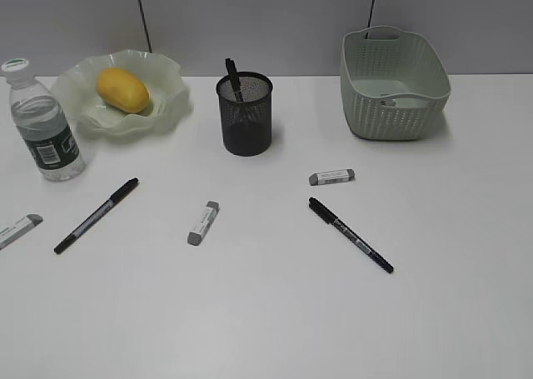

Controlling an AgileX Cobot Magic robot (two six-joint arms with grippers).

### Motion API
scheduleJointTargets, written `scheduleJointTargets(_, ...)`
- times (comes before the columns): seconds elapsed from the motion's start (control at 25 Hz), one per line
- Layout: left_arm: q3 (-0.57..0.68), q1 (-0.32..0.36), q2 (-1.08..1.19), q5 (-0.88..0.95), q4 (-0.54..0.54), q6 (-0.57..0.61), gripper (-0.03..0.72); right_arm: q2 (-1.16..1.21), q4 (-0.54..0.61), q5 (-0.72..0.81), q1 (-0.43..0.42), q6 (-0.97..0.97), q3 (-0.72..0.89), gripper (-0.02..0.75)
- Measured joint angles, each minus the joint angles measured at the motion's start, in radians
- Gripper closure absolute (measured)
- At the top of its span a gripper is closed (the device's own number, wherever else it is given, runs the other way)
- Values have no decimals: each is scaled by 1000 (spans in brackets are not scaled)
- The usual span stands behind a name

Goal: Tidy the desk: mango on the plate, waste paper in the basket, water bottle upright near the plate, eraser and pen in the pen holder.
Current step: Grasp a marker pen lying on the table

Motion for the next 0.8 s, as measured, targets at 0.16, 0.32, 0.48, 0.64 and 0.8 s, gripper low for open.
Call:
scheduleJointTargets(0.16,0,0,0,0,0,0,225,-139,-28,3,0,3,14,246)
scheduleJointTargets(0.32,0,0,0,0,0,0,229,-293,-73,4,0,4,16,246)
scheduleJointTargets(0.48,0,0,0,0,0,0,228,-438,-101,4,0,5,16,246)
scheduleJointTargets(0.64,0,0,0,0,0,0,228,-564,-110,-3,0,6,16,246)
scheduleJointTargets(0.8,0,0,0,0,0,0,228,-651,-114,-7,0,6,16,246)
